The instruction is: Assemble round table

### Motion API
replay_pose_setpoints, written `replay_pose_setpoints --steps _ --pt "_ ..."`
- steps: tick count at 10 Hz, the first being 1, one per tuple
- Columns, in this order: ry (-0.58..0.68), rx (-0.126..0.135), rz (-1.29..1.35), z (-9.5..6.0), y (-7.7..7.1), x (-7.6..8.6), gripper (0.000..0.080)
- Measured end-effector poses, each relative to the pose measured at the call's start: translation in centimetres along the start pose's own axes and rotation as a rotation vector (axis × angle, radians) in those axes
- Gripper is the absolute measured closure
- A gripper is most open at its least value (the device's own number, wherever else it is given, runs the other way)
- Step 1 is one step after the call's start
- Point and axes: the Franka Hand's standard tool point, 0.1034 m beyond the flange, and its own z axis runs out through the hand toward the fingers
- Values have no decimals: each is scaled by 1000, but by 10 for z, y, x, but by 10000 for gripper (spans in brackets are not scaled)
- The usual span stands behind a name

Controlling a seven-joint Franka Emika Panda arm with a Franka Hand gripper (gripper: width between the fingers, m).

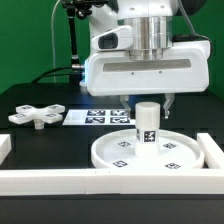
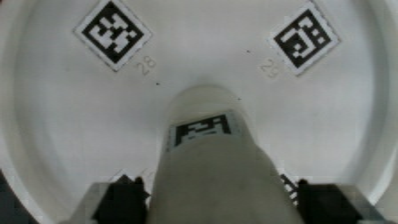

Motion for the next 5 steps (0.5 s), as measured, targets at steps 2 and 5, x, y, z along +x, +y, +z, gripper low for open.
replay_pose_setpoints --steps 2,5 --pt "0 2 92 0 0 0 387" --pt "-5 37 484 -1 -1 -1 387"
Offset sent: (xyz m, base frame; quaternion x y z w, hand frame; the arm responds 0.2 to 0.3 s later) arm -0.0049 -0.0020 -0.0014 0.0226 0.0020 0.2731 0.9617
